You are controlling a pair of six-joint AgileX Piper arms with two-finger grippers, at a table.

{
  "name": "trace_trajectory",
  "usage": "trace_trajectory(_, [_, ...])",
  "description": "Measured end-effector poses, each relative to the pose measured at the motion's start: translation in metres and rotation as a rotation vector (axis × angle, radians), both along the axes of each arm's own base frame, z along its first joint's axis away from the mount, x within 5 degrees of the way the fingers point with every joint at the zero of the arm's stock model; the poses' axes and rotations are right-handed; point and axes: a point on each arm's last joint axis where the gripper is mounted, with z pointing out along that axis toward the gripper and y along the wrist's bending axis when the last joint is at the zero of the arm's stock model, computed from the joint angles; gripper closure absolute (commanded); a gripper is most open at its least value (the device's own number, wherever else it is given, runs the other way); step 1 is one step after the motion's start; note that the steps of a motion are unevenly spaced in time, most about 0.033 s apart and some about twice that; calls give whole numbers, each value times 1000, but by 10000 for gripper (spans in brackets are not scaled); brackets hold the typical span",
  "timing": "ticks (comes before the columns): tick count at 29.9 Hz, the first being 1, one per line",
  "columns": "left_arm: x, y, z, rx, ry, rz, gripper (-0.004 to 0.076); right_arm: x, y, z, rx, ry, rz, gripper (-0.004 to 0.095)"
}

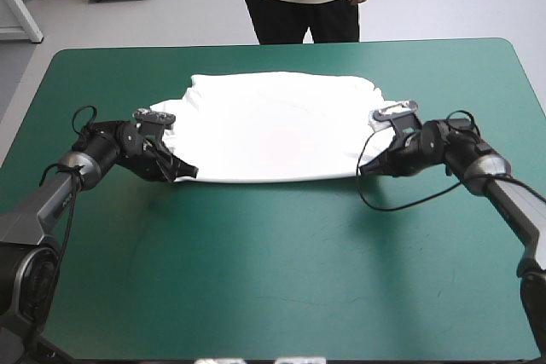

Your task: Fold the cloth

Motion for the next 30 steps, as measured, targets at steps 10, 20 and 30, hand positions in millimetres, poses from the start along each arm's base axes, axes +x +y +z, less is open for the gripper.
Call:
trace_trajectory(10, [-64, 7, -14, 5, 80, 3, 733, -74, -16, -13, -9, 110, 3, 925])
trace_trajectory(20, [-97, 10, 13, -13, 15, -3, 733, -105, -15, -21, 67, 191, 1, 925])
trace_trajectory(30, [-100, 9, 11, -23, 37, -17, 732, -116, -15, -40, 100, 244, -26, 803])
